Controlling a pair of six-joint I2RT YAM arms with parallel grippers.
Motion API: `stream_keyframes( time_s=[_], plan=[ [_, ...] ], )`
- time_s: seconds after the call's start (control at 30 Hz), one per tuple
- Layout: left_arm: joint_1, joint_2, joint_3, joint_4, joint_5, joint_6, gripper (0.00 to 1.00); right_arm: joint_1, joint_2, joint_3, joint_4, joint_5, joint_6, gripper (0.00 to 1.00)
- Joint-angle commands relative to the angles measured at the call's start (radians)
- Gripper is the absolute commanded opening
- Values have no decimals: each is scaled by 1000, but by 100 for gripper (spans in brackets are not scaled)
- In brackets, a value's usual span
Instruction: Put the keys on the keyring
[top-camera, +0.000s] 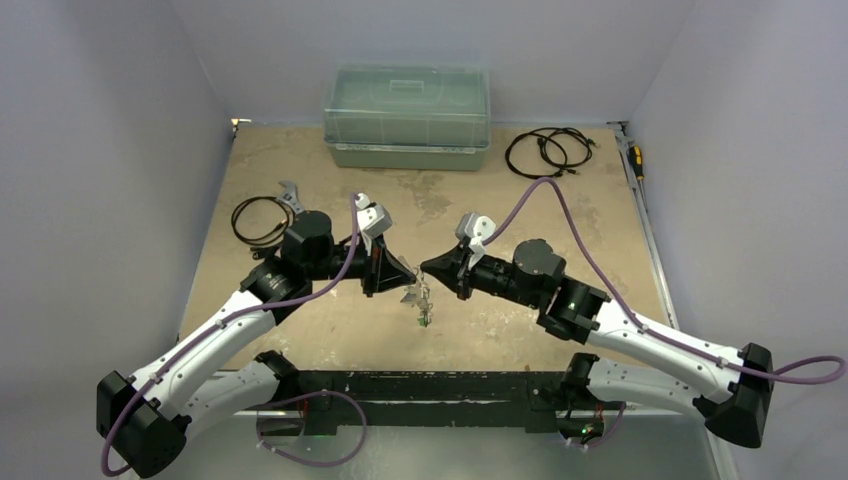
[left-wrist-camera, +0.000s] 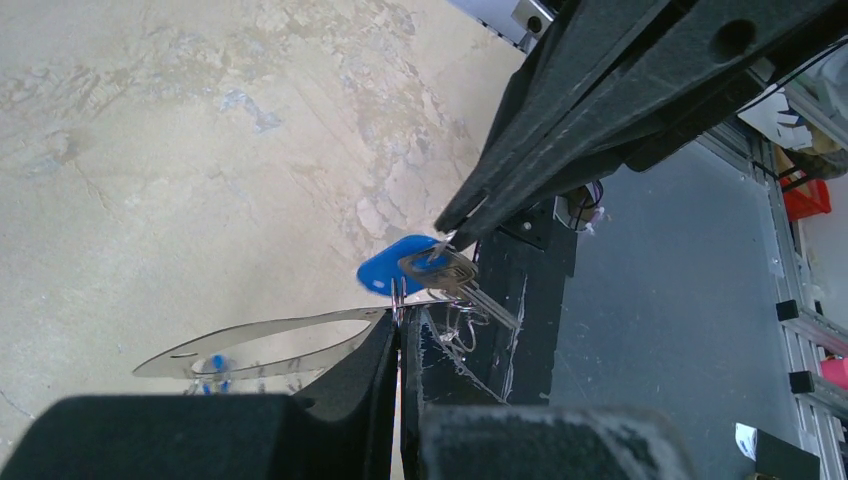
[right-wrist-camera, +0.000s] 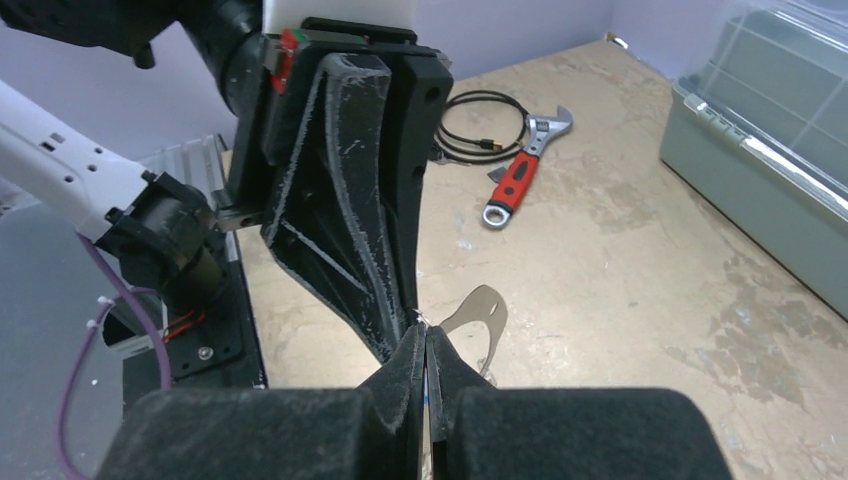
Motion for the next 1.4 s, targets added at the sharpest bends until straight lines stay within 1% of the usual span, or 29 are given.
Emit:
stream_keyframes(
  time_s=[0.0, 0.17, 0.4, 0.83, 1.37],
  plan=[
    [5, -18, -2, 59, 29, -15, 0, 4, 25, 52, 2, 32, -7, 0],
    [5, -20, 0, 51, 21, -5, 0, 4, 42, 61, -5, 4, -10, 0],
    [5, -21, 0, 43, 16, 6, 0, 4, 25, 53, 0, -26, -9, 0],
    [5, -20, -4, 32, 15, 24, 0, 4, 58, 67, 14, -41, -11, 0],
    [5, -12, -5, 26, 20, 30, 0, 4, 53, 64, 24, -86, -35, 0]
  ],
)
